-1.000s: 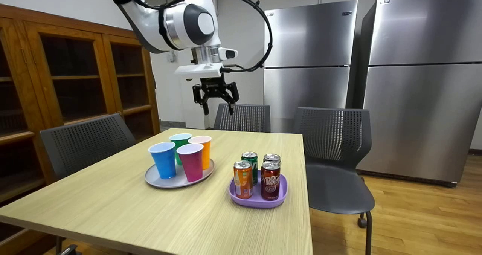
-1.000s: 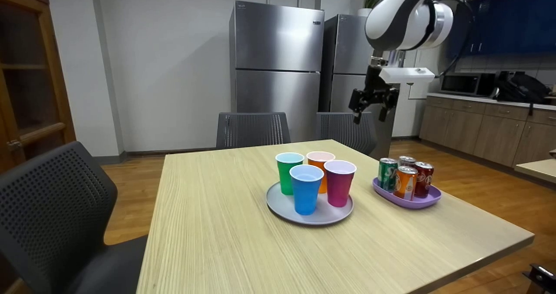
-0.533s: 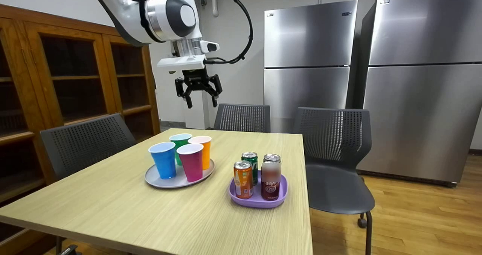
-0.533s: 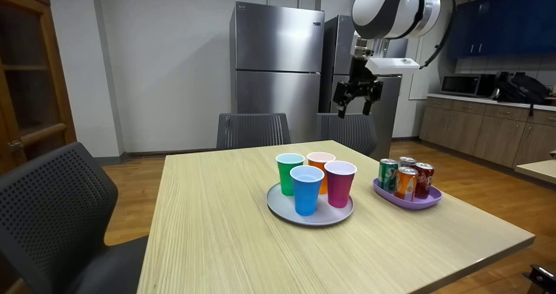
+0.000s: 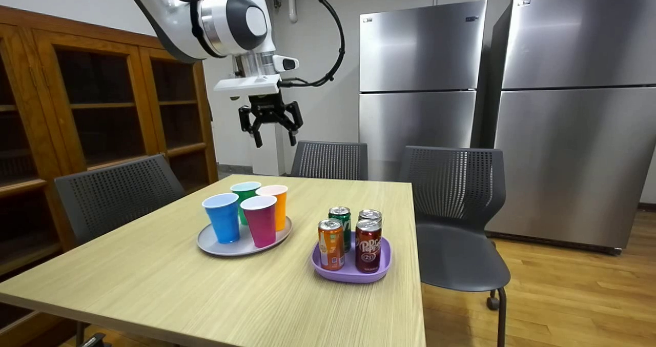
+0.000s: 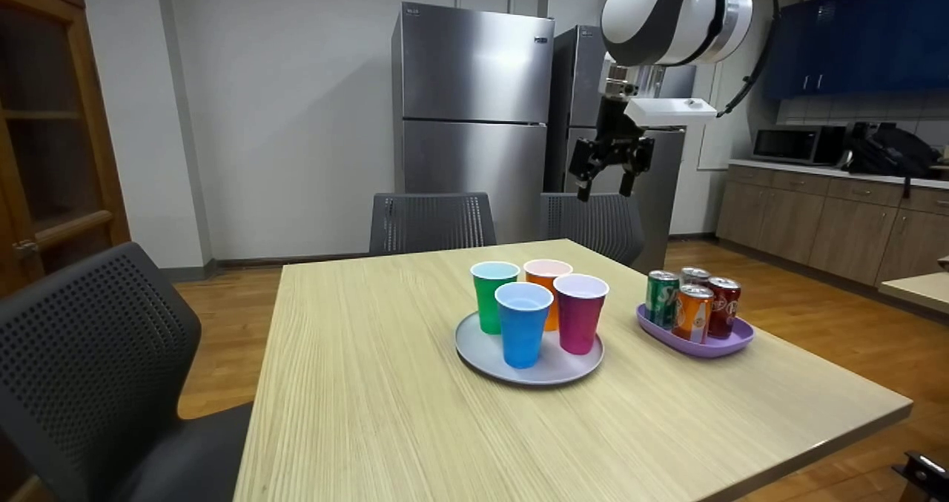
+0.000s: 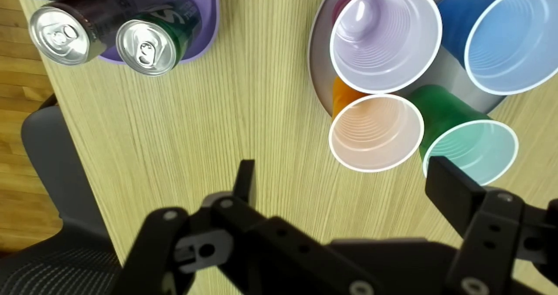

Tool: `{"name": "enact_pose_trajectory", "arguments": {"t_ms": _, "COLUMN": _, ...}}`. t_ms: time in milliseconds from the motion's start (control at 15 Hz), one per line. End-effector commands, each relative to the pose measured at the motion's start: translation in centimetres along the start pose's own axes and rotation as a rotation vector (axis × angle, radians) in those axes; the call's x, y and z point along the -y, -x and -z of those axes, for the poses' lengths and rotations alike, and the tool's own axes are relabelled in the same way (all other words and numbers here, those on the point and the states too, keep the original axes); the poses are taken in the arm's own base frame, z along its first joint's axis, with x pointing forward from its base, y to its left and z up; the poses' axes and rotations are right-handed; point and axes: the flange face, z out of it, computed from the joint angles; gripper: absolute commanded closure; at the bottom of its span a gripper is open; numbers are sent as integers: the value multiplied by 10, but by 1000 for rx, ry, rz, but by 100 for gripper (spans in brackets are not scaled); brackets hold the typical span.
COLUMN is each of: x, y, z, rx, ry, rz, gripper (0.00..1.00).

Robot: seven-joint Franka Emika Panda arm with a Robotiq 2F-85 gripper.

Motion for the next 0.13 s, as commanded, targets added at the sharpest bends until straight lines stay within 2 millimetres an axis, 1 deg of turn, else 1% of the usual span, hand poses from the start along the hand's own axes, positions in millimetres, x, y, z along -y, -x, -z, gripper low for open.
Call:
{"name": "enact_pose_trajectory", "arguments": {"t_ms": 0, "x": 0, "y": 0, "z": 0, "rx": 1, "ry": 0, "rz": 0, "gripper": 0}}
{"name": "enact_pose_trajectory", "arguments": {"t_ms": 67, "x": 0, "y": 0, "z": 0, "rx": 1, "ry": 0, "rz": 0, "gripper": 0}}
